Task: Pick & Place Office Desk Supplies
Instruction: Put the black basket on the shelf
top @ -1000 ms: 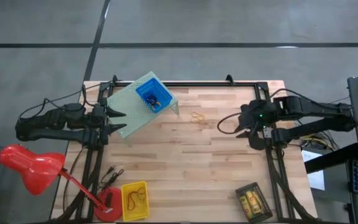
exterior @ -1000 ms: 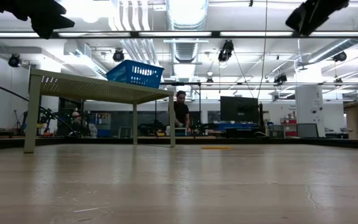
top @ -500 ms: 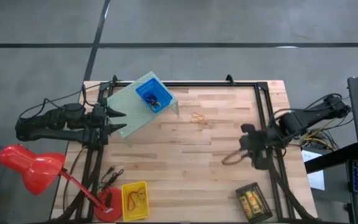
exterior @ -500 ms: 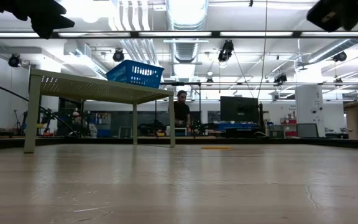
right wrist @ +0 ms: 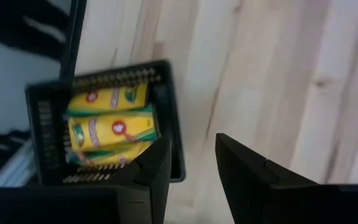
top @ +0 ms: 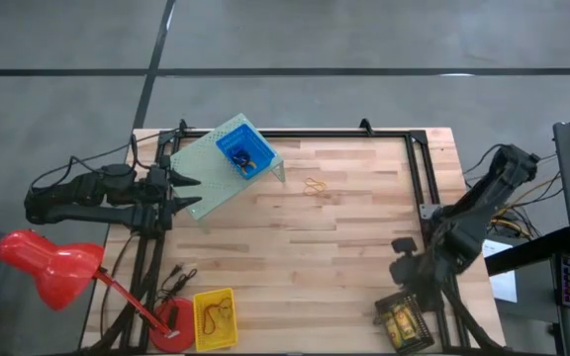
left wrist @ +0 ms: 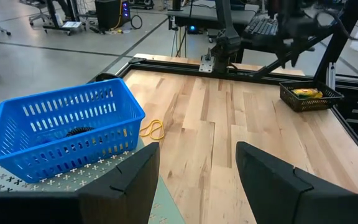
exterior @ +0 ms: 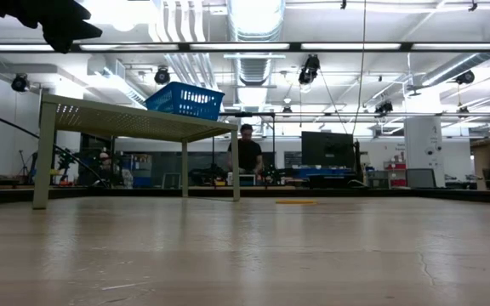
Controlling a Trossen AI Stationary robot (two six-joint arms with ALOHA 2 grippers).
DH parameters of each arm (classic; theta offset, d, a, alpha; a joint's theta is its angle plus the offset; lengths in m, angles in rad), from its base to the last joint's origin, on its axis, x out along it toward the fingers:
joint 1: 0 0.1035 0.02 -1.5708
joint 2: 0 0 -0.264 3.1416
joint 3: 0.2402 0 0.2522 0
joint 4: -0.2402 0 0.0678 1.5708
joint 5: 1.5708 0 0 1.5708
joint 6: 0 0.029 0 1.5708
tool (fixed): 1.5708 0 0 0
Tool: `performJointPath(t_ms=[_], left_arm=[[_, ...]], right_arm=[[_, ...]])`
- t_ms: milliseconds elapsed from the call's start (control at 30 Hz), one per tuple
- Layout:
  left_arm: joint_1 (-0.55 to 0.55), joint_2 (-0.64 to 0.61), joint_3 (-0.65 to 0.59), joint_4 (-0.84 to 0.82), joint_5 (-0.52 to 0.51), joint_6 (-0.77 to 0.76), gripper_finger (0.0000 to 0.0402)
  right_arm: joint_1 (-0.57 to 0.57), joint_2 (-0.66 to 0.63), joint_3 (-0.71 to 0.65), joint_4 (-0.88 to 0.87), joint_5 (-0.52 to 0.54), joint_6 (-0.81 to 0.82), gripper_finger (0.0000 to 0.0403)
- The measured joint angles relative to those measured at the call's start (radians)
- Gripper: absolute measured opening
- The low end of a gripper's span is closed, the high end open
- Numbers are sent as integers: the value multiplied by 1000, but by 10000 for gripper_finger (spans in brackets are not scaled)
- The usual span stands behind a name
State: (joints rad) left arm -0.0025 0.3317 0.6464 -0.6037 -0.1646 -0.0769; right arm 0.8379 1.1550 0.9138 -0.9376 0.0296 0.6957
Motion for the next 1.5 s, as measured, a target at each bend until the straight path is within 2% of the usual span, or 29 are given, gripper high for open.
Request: performJointPath(t_ms=[200, 433, 800, 1033, 1300, 1500], left_arm=[[0, 0, 0, 0, 0, 0, 215], [0, 0, 0, 0, 0, 0, 215], [0, 0, 0, 0, 0, 0, 215], [0, 0, 0, 0, 0, 0, 215], [0, 0, 0, 0, 0, 0, 215], [0, 0, 0, 0, 0, 0, 215]], right_arm=[[81, 146, 0, 54, 0, -23, 123], [87, 266, 4, 55, 78, 4, 124], [93, 292, 29, 83, 72, 1, 172], [94, 323, 28, 85, 70, 2, 180], [94, 425, 24, 84, 75, 0, 177], [94, 466, 28, 88, 76, -3, 132]])
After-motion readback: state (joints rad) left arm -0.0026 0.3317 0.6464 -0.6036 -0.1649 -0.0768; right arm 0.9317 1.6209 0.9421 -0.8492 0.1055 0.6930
